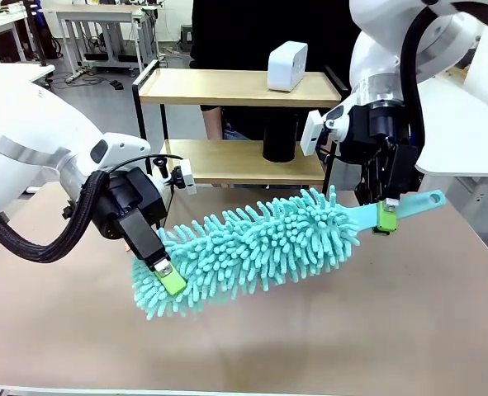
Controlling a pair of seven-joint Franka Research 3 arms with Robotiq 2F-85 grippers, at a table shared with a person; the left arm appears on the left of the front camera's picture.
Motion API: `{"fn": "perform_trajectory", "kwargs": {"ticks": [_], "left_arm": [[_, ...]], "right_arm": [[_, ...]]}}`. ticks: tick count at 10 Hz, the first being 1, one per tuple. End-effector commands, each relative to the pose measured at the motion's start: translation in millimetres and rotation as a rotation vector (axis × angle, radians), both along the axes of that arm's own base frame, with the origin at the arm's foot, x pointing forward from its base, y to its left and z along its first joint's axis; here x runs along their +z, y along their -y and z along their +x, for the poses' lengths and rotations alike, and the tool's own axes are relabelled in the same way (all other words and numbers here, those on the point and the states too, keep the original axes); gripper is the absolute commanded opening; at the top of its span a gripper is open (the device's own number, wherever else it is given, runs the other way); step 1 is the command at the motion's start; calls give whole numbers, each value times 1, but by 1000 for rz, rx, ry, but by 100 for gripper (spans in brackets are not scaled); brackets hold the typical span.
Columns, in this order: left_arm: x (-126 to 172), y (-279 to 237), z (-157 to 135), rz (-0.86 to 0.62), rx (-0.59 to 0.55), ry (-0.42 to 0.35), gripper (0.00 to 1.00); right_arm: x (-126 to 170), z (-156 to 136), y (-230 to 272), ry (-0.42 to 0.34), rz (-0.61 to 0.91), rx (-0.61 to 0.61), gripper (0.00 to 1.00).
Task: Clean the shelf.
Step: Hand the Duster back to the human.
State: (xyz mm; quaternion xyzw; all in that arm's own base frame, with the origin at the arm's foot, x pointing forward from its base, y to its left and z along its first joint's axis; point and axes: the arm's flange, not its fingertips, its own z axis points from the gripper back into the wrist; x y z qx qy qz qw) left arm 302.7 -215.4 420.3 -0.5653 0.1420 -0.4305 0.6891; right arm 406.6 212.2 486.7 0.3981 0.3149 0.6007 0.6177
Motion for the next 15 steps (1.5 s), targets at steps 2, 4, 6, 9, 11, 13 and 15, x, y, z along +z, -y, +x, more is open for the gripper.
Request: {"fn": "perform_trajectory", "kwargs": {"ticks": [2,4,6,9,11,13,15], "left_arm": [[5,-1,0,-17,-10,11,0],[6,-1,1,-16,-8,11,0],[7,-6,0,-19,-4,14,0],[19,-26,-10,-31,-15,42,0],[42,-62,-35,-38,-92,107,0],[81,-119,-65,-126,-92,174,0],[109,-179,-80,-179,93,243,0]], "right_arm": [[40,14,16,-36,25,15,12],[40,11,16,-21,31,26,43],[43,10,21,-9,23,29,100],[49,-1,46,17,54,-40,95],[64,-23,91,68,109,-163,100],[72,-44,143,32,197,-341,100],[63,-56,170,41,271,-410,100]]}}
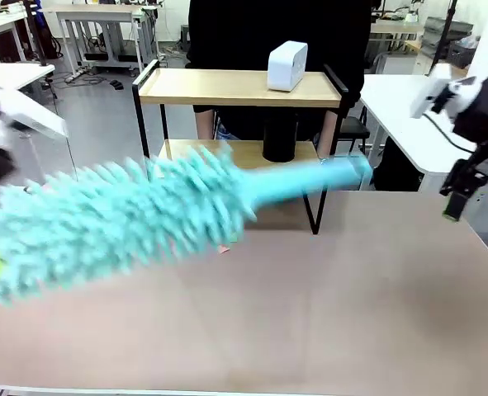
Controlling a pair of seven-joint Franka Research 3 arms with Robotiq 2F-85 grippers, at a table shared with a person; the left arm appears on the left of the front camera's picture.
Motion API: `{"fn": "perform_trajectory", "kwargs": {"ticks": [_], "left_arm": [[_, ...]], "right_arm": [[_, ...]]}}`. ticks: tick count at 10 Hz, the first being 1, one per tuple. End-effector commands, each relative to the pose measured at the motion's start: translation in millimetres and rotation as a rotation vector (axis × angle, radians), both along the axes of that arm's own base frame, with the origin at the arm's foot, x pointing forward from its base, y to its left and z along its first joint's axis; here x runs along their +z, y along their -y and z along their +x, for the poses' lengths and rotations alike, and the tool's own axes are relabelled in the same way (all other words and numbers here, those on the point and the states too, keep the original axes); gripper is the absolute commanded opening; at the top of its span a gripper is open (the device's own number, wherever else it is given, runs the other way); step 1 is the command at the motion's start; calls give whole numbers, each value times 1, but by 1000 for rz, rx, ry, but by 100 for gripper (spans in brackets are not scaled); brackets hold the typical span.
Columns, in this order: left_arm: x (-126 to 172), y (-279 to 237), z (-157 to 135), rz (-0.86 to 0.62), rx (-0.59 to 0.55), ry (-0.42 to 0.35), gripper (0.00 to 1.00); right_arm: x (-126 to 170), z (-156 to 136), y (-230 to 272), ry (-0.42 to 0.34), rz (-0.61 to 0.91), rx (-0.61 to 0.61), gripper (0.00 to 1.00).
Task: Clean the shelf.
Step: Hand the Duster back to the human.
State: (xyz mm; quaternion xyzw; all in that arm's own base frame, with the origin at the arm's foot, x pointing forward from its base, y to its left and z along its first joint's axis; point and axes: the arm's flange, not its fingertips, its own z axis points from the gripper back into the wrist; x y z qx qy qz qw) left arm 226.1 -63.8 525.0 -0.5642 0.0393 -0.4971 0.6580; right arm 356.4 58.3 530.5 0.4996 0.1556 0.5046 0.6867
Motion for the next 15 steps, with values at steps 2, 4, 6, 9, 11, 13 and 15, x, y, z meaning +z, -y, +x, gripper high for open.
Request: {"fn": "perform_trajectory", "kwargs": {"ticks": [2,4,6,9,11,13,15], "left_arm": [[28,-100,-12,-193,348,30,0],[30,-153,2,-306,589,-79,0],[17,-184,23,-444,649,-97,0],[-23,-198,61,-435,803,-228,0],[-49,-200,77,-440,837,-290,0],[-63,-197,87,-400,894,-315,0],[-69,-190,94,-372,886,-327,0]], "right_arm": [[3,-7,26,-21,105,-51,100],[-6,-6,28,-62,115,-121,100],[-11,-7,29,-77,137,-146,100],[-14,-5,27,-42,98,-96,100],[-14,-5,27,-42,98,-96,100],[-14,-5,27,-42,98,-96,100],[-14,-5,27,-42,98,-96,100]]}}
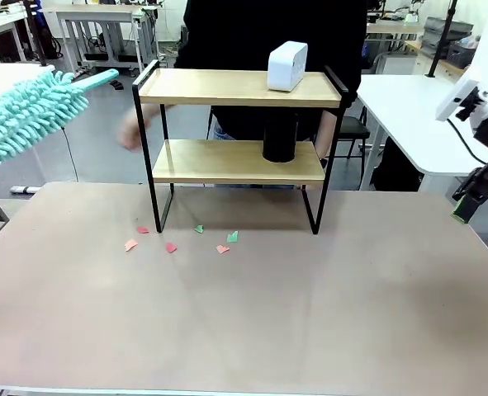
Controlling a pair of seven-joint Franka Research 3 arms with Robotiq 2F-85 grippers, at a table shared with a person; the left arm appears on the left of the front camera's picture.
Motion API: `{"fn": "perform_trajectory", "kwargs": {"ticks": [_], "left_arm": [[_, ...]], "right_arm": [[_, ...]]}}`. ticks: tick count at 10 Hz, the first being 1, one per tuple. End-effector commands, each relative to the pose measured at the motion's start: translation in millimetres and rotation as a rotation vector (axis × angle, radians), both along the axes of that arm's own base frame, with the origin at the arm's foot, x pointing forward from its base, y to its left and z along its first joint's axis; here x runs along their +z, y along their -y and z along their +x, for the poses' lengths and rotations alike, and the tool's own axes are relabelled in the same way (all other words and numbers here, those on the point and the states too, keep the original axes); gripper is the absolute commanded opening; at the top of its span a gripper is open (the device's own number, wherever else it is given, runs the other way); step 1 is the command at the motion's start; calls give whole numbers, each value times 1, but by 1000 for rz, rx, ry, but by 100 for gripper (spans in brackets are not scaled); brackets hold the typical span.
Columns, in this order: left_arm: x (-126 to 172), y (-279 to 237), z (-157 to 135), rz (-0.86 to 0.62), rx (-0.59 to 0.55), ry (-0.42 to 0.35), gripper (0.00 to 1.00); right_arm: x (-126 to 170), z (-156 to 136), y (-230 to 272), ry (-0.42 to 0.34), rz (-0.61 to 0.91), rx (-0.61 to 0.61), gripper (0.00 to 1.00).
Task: Clean the shelf.
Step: Hand the Duster back to the human.
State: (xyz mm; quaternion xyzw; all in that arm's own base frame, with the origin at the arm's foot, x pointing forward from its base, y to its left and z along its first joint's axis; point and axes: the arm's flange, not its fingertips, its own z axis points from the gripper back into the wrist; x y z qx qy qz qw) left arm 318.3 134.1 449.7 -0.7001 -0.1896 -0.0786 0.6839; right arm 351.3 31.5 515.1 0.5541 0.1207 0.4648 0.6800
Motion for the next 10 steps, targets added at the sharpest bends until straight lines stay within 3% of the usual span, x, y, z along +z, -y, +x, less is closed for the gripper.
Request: {"fn": "perform_trajectory", "kwargs": {"ticks": [1,10], "left_arm": [[2,-3,-2,-9,-1,6,0],[2,-3,-2,-9,-1,6,0]], "right_arm": [[2,0,1,7,-7,4,100],[2,0,1,7,-7,4,100]]}}
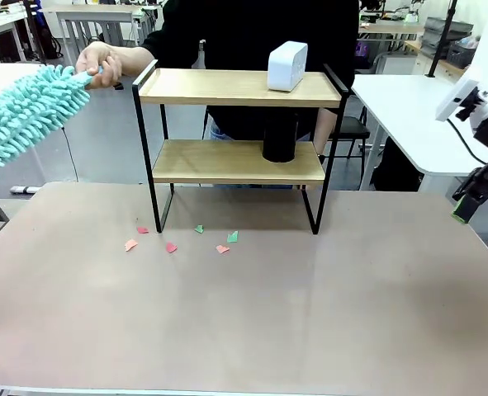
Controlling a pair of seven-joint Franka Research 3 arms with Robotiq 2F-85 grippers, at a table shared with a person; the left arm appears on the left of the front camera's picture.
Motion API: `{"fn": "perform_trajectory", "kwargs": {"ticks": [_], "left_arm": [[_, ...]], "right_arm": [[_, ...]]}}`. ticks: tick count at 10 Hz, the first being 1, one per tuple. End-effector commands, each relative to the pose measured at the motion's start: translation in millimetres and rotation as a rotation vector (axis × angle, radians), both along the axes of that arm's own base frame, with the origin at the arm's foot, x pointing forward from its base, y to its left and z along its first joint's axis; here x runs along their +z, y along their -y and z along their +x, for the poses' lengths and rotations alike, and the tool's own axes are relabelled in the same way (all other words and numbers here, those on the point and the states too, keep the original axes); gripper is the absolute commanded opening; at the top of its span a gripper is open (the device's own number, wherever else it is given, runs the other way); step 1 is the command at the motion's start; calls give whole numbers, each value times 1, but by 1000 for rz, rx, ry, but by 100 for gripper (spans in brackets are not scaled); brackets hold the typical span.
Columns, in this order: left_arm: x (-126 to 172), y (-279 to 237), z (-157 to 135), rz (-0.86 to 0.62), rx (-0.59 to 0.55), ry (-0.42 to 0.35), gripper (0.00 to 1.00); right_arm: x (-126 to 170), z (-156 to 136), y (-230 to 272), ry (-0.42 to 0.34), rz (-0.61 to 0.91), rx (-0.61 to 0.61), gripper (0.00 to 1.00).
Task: Clean the shelf.
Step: Hand the Duster back to the human.
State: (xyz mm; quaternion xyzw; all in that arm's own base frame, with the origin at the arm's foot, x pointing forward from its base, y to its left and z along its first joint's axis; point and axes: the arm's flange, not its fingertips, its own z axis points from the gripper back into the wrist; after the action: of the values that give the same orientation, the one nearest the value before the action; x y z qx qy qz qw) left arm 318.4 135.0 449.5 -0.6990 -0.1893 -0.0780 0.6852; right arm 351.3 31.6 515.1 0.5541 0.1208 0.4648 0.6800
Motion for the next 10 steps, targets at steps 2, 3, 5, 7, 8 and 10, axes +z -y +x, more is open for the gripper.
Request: {"fn": "perform_trajectory", "kwargs": {"ticks": [2,3,5,7,8,10], "left_arm": [[2,-2,-2,-12,-2,8,0],[2,-2,-2,-12,-2,8,0],[0,0,0,0,0,0,18],[1,6,4,33,-29,6,75],[2,9,4,48,-44,1,100],[2,8,1,50,-50,6,100]], "right_arm": [[2,0,1,7,-7,4,100],[2,0,1,7,-7,4,100],[2,0,1,7,-7,4,100],[2,0,1,7,-7,4,100],[2,0,1,7,-7,4,100],[2,0,1,7,-7,4,100]]}}
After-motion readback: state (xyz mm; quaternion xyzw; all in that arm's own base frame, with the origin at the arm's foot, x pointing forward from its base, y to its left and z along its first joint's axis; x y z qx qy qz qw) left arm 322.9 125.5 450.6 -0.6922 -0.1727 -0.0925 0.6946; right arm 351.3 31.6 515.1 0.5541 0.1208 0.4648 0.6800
